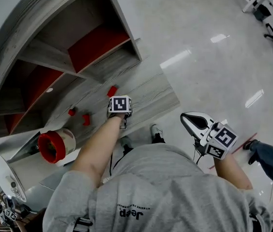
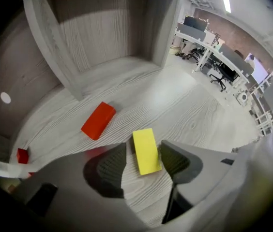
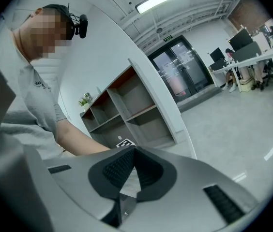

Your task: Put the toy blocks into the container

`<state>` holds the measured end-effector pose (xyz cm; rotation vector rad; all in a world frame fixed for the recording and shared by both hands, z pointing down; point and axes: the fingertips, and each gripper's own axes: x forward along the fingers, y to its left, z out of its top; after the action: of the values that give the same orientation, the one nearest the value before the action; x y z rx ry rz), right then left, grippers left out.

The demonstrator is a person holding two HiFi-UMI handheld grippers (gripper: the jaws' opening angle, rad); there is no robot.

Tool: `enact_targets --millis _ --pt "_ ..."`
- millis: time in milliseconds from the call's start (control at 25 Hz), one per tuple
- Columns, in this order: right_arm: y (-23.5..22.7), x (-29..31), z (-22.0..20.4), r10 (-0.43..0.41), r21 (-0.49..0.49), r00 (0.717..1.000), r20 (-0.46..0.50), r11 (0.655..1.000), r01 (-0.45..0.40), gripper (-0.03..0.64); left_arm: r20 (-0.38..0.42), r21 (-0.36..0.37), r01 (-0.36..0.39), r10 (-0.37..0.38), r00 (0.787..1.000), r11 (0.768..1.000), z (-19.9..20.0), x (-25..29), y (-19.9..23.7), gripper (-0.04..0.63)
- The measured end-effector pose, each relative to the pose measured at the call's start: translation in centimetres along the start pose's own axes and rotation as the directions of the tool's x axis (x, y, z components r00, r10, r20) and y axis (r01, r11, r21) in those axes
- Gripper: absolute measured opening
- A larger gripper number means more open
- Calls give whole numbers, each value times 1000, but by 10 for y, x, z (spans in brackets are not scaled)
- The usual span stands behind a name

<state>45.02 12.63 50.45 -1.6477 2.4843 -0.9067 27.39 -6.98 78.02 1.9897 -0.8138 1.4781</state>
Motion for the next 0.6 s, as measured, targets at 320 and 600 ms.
enact_targets --millis 320,600 --pt "16 25 16 45 -30 999 9 999 -45 12 55 41 81 -83 995 996 -2 -28 -4 149" --pt "87 102 44 175 -116 984 -26 977 -177 12 322 2 249 -237 917 968 14 -162 15 149"
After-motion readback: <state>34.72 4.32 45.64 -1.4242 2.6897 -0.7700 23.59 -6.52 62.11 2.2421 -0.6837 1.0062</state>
